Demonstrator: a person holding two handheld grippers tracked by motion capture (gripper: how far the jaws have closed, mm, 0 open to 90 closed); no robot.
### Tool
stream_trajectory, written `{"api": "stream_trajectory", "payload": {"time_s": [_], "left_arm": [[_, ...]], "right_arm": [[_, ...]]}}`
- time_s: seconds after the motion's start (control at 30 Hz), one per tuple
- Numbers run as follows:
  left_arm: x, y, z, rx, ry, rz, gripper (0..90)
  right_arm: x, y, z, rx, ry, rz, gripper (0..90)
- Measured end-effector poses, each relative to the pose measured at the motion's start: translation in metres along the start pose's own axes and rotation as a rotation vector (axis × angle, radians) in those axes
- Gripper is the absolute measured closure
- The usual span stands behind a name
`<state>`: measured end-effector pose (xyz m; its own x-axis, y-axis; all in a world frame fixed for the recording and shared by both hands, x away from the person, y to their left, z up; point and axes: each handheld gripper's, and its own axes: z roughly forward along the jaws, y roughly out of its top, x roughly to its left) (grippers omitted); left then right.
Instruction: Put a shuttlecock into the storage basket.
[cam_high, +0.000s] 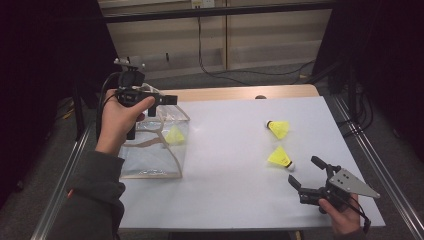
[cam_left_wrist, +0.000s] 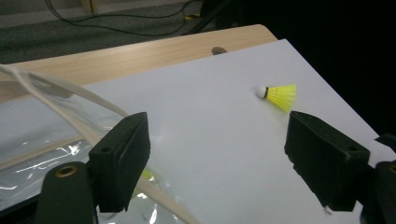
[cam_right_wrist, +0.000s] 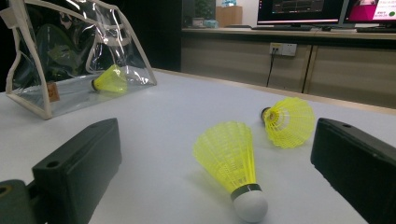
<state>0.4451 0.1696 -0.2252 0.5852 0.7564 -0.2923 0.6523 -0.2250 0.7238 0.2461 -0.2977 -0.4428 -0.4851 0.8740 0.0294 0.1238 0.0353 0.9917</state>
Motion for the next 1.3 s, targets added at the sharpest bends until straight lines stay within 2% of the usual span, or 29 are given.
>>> {"api": "stream_trajectory", "payload": {"time_s": [0.07,0.33,0.63,1.3], "left_arm": [[-0.005,-0.001,0.002,0.004,-0.003,0.019,22.1],[-0.020,-0.002,0.009,0.007,-0.052,0.037,18.6],[-0.037,-0.006,0.021,0.019,-0.082,0.086,16.5],[-0.058,-0.025,0.051,0.018,-0.143,0.132,13.1]], "right_arm": [[0.000,0.000,0.000,0.001,0.000,-0.001,1.7],[0.000,0.000,0.000,0.001,0.000,-0.001,1.6],[0.000,0.000,0.000,0.002,0.001,-0.001,1.7],[0.000,0.000,0.000,0.002,0.003,-0.002,1.7]]}}
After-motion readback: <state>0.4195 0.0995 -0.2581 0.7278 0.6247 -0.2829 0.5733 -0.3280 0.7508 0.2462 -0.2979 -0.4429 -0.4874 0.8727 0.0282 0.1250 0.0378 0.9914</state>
